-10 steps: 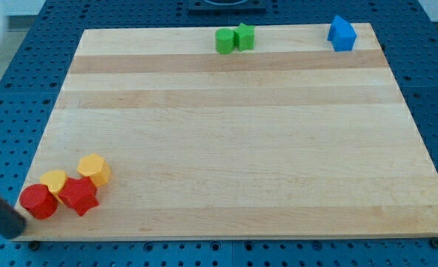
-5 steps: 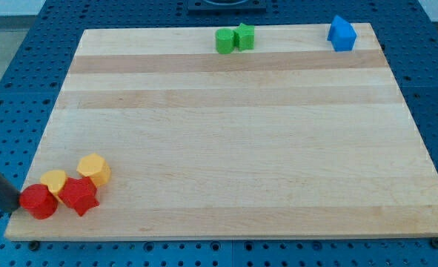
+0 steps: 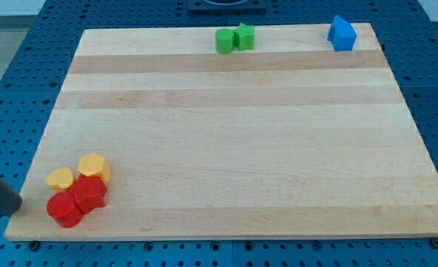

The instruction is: Push the red circle into the red star

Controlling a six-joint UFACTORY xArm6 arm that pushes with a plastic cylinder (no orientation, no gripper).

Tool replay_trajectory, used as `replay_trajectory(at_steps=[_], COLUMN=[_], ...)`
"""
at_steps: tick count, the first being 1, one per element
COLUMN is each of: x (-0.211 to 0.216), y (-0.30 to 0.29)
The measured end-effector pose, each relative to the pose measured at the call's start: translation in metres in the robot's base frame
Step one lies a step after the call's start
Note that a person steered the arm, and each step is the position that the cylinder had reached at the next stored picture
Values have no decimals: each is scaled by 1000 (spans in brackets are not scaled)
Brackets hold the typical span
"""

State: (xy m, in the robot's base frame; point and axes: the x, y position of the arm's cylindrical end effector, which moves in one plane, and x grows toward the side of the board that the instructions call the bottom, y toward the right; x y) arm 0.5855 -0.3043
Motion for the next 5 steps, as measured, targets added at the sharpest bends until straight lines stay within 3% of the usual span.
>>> replay_trajectory(at_steps=[1,5], x=[32,28], y=[4,55])
